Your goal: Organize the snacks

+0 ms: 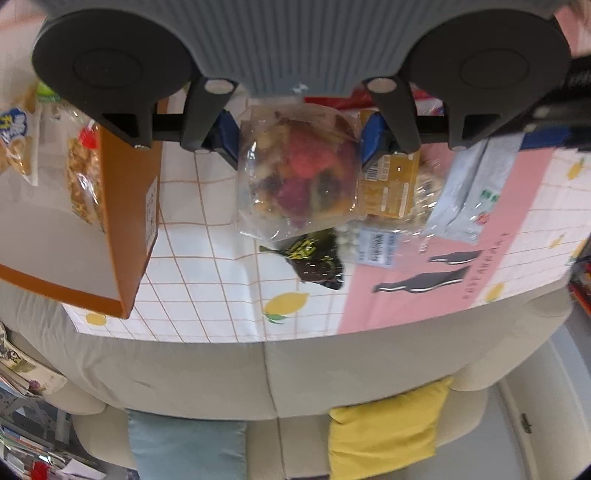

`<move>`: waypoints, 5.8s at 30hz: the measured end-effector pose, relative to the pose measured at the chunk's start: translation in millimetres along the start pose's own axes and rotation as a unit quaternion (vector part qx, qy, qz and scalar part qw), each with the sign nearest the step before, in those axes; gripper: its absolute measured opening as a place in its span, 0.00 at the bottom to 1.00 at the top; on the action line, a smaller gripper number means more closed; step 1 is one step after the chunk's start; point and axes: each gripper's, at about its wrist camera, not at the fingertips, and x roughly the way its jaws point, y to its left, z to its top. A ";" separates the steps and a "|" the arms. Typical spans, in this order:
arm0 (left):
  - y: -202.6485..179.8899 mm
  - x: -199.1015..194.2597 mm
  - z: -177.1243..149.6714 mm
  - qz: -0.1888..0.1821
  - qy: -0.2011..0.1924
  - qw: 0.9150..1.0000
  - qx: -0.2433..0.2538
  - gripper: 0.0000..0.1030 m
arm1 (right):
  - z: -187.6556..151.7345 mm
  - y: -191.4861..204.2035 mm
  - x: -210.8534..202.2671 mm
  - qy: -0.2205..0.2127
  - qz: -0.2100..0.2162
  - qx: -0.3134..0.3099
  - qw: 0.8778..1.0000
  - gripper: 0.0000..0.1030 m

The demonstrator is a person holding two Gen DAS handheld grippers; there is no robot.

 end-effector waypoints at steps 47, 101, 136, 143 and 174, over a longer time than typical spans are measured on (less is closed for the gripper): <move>-285.0 64.4 40.3 -0.142 0.148 0.960 0.190 0.51 | 15.3 -271.6 -142.4 0.129 -0.058 0.084 0.986 0.59; -277.8 45.0 36.0 -0.045 0.117 0.934 0.335 0.74 | 7.5 -257.8 -80.6 0.228 -0.111 0.119 0.960 0.84; -39.7 -86.7 -33.5 -0.002 -0.059 0.989 0.138 0.74 | -59.1 -3.7 -147.5 -0.090 -0.031 0.038 0.995 0.68; -9.6 -69.2 -48.9 0.008 -0.028 0.992 0.121 0.74 | -74.9 29.9 -120.5 -0.066 -0.025 -0.017 0.997 0.62; 6.2 86.2 -12.4 -0.077 0.046 0.949 0.301 0.82 | -52.6 11.1 43.8 0.069 -0.028 -0.012 0.997 0.26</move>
